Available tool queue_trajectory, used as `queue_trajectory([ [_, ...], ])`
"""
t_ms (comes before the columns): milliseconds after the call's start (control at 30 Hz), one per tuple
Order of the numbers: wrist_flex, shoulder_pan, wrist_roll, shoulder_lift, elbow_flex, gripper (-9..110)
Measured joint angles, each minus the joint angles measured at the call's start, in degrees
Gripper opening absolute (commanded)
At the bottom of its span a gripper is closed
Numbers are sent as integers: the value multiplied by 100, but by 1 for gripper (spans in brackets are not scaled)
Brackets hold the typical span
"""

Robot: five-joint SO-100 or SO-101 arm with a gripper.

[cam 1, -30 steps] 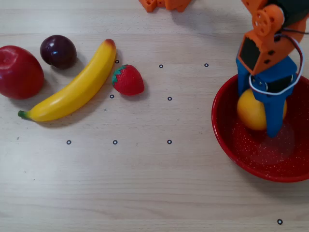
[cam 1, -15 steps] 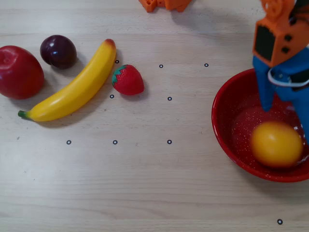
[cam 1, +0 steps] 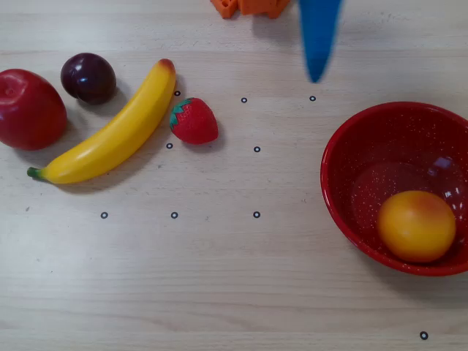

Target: Put the peach in the red bowl.

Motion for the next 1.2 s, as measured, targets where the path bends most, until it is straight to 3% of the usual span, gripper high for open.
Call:
queue_trajectory([
  [233,-1450,-545,281,2074,3252,0],
  [633,-3999,-492,659,4702,7479,0],
  [800,-4017,-510,686,5854,8745,0],
  [1000,-3709,-554,527,7040,9141,0],
  [1200,-3129,-712,185,7137,9167,0],
])
